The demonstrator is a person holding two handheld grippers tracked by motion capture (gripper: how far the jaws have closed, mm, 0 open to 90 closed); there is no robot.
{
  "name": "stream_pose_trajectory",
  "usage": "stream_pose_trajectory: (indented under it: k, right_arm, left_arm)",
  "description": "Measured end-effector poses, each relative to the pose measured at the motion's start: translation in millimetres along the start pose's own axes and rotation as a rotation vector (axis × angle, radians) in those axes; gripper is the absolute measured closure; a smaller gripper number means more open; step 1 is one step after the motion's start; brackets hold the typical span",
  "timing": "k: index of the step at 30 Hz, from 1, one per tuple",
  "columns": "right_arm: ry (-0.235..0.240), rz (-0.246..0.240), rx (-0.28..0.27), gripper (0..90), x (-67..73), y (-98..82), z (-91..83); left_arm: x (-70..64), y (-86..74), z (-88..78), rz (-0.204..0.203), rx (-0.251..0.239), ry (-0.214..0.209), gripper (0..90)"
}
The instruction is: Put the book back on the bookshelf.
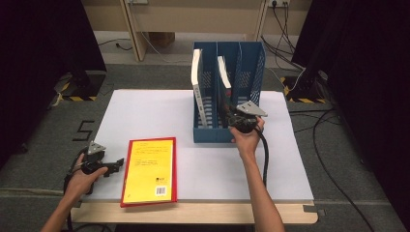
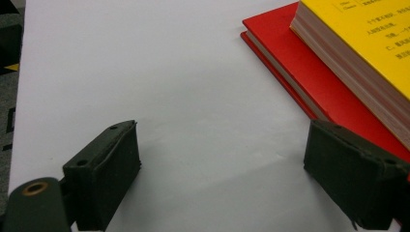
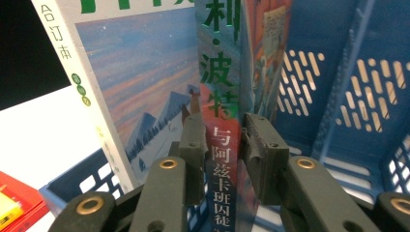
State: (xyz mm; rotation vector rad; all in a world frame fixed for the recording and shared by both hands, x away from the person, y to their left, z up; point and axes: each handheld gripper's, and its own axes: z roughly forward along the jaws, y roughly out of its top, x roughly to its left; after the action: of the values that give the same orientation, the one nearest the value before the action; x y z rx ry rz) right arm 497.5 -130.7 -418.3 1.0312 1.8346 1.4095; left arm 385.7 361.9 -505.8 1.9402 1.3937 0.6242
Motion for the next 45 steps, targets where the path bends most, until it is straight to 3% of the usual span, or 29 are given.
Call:
stream_pose_trajectory:
  k: [7, 16, 23, 31, 39, 42, 45]
  right_arm:
    - [-0.021, -0.014, 0.006, 70.0, 8.1, 7.5, 22.9]
    - [-0.012, 0.025, -0.007, 67.8, 4.0, 7.9, 22.3]
    - [-0.003, 0.036, -0.012, 58.7, 2.0, 9.9, 12.9]
    - [0.016, 0.109, -0.007, 46.2, 1.2, 5.4, 2.7]
    - [0.065, 0.097, 0.015, 39.3, 17.4, 8.3, -22.7]
    - [0.087, 0.12, -0.008, 38.6, 23.8, 10.4, -34.6]
    - [0.088, 0.112, -0.022, 38.5, 32.3, 11.0, -43.4]
  left_arm:
    - [0.0, 0.0, 0.0, 0.0, 0.0, 0.0, 11.6]
    - [0.0, -0.1, 0.0, 0.0, 0.0, 0.0, 11.6]
    - [-0.1, -0.1, 0.0, 0.0, -0.001, 0.0, 11.6]
    - [0.1, -0.1, -0.1, -0.001, -0.001, -0.001, 11.6]
    - [-0.1, -0.2, 0.0, -0.001, -0.003, 0.0, 11.7]
    - [0.1, -0.2, 0.0, -0.002, -0.003, -0.002, 11.7]
    - [0.0, -0.2, -0.2, -0.001, -0.002, -0.002, 11.8]
